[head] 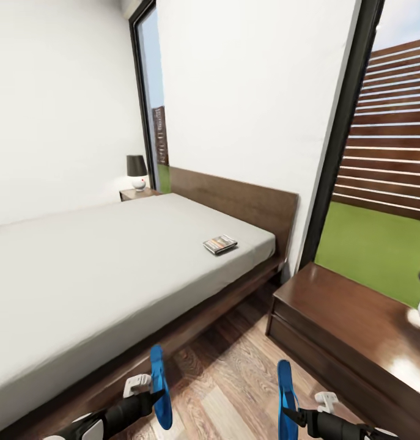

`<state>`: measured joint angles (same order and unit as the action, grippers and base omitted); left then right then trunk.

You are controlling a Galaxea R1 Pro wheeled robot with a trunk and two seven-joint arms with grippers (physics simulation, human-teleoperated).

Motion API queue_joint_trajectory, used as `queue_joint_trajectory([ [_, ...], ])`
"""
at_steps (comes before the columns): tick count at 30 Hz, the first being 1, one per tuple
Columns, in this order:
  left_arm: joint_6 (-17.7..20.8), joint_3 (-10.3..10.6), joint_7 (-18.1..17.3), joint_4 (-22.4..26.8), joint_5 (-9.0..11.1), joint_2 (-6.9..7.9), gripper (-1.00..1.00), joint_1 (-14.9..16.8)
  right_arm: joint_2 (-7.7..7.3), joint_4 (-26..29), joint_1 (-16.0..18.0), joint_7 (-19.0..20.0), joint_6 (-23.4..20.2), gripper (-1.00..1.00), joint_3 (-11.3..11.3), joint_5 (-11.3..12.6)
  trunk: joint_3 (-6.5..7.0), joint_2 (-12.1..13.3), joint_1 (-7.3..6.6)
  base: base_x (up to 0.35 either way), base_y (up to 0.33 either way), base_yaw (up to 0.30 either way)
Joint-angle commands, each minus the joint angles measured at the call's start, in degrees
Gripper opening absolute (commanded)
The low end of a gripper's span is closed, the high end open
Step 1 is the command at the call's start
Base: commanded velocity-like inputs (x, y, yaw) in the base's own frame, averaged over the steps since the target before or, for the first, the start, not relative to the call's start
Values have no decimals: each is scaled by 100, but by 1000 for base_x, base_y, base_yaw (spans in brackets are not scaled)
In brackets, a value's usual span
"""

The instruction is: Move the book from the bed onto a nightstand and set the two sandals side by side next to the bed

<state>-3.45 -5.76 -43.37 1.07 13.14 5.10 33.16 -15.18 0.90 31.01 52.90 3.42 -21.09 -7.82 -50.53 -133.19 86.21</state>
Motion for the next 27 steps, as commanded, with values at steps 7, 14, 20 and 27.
queue_joint_trajectory([
  [7,-24,-39,-20,-10,-38,-1,-100,3,-2,-2,1,14,35,-100,-35,-67,-6,-3,-2,-216,0,141],
  [14,-24,-39,-16,-10,-36,-1,-100,1,-2,-2,2,14,35,-100,-35,-62,-6,-3,-2,-12,0,7],
  [20,-24,-39,-19,-10,-37,-1,-100,5,-2,-2,2,13,35,-100,-35,-63,-6,-3,-2,0,0,165],
  [27,-24,-39,-18,-10,-38,-2,-100,4,-2,-2,2,12,35,-100,-35,-66,-6,-3,-2,0,0,223],
])
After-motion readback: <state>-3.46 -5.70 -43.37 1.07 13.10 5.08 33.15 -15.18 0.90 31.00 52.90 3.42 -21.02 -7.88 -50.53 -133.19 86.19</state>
